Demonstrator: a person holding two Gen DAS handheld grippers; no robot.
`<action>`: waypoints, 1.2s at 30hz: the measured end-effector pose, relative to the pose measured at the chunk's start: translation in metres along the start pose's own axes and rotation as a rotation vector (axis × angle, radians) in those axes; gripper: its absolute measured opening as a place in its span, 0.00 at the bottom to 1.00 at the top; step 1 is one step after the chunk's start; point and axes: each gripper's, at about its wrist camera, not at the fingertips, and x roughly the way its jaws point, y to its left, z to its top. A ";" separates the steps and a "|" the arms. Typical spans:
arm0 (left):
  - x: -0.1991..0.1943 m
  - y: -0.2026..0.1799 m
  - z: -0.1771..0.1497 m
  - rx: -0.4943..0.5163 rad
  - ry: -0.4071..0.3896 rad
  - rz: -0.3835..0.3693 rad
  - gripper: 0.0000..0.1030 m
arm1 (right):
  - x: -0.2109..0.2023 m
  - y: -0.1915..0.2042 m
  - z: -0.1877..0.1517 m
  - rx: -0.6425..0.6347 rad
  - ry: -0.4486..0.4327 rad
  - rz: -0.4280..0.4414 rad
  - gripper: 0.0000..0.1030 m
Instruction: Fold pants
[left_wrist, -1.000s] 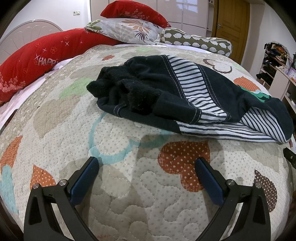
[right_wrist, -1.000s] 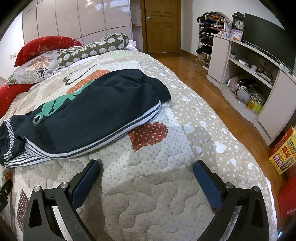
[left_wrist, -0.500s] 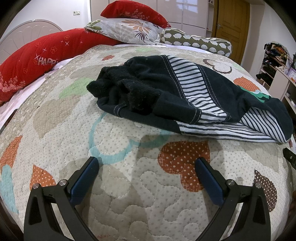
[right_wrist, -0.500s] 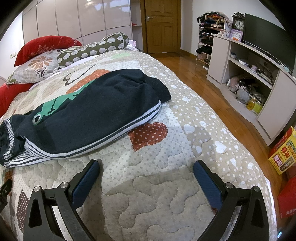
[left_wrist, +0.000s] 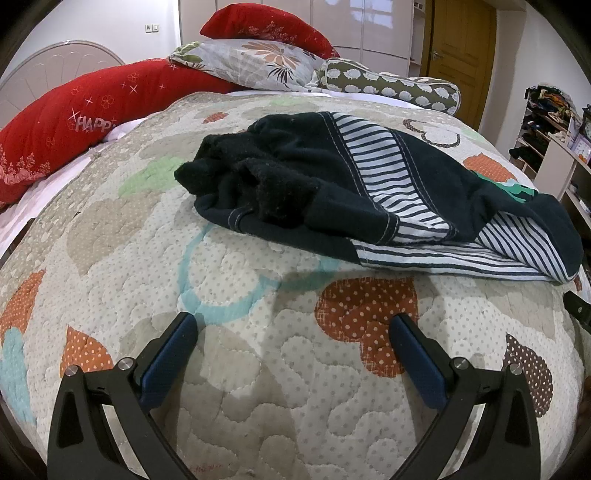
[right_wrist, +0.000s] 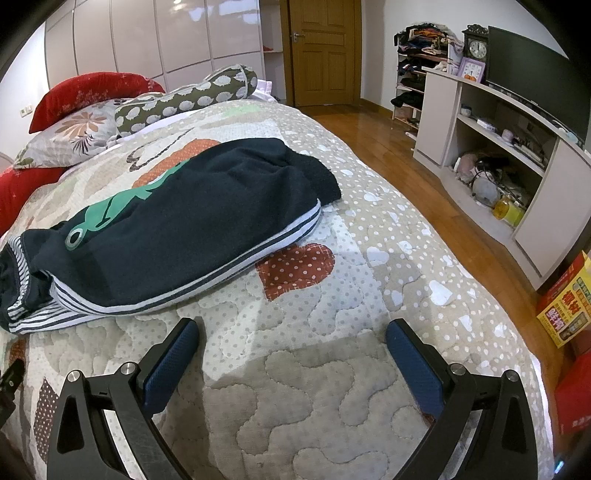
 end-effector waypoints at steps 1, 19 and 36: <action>0.000 0.000 0.000 0.000 0.000 0.000 1.00 | 0.001 -0.001 -0.002 0.000 0.000 0.001 1.00; -0.006 -0.022 -0.004 0.106 -0.069 0.165 1.00 | -0.003 -0.003 -0.004 0.004 -0.003 0.022 1.00; 0.013 0.001 0.013 0.016 0.076 -0.032 1.00 | -0.003 -0.002 -0.005 -0.078 0.073 0.057 1.00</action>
